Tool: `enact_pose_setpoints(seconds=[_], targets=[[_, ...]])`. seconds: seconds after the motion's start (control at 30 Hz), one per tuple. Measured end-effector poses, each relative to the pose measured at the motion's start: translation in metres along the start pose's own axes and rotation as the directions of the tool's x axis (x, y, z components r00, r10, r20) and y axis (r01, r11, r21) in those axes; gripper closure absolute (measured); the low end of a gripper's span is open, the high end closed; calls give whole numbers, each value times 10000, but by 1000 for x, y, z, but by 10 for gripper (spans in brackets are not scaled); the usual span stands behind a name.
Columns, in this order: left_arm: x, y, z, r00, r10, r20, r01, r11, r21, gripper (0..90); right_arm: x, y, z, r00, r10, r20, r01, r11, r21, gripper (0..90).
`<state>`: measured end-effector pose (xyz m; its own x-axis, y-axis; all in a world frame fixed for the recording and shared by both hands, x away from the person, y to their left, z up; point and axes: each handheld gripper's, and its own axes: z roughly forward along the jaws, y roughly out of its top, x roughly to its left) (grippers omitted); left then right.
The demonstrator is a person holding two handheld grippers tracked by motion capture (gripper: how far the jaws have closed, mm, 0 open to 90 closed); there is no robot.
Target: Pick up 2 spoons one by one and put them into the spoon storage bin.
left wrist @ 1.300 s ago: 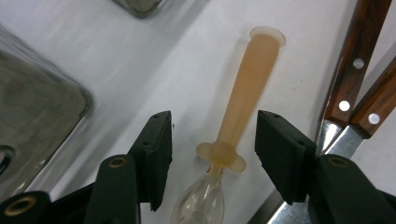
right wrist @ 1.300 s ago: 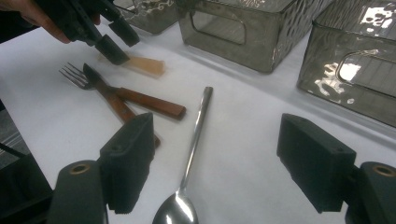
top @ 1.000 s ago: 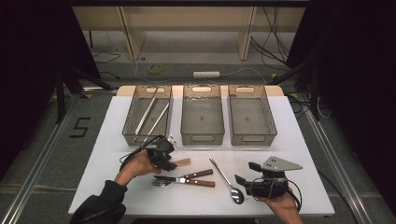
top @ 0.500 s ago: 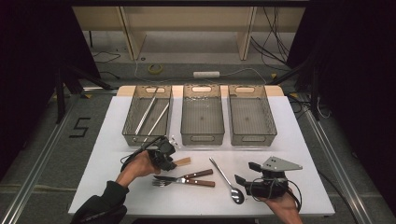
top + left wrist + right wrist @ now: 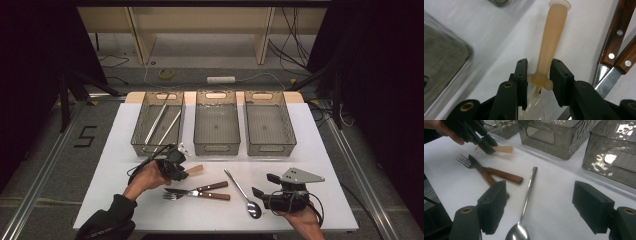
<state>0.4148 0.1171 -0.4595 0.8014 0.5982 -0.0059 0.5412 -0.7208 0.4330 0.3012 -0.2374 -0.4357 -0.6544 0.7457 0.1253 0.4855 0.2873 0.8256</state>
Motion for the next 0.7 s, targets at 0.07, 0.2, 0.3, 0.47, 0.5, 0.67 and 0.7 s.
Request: enact_pose_setpoints(seconds=[0.07,0.2,0.3,0.47,0.5,0.67,0.7], targets=[[0,0,-3,9998,-176,76,177,9998,-136,680,0,0,0,10000,-7,5,7,10000,10,286],[1,0,-9,9990,-432,93,435,9985,-325,681,0,0,1,10000,-27,-4,27,10000,-5,286],[1,1,-17,9977,-643,215,654,9965,-525,681,0,0,0,10000,13,0,-13,10000,-3,286],[1,4,-27,9954,-855,442,897,9906,-1033,681,0,0,1,10000,15,1,-15,10000,10,286],[2,5,-30,9947,-872,543,931,9887,-1177,681,0,0,1,10000,13,-1,-13,10000,1,286],[4,8,-39,9895,-1097,937,1252,9759,-1788,681,-1,-1,0,10000,76,9,-76,10000,-3,286],[4,8,-41,9886,-1110,1021,1290,9730,-1914,681,-2,-1,0,10000,79,11,-79,10000,-6,286]])
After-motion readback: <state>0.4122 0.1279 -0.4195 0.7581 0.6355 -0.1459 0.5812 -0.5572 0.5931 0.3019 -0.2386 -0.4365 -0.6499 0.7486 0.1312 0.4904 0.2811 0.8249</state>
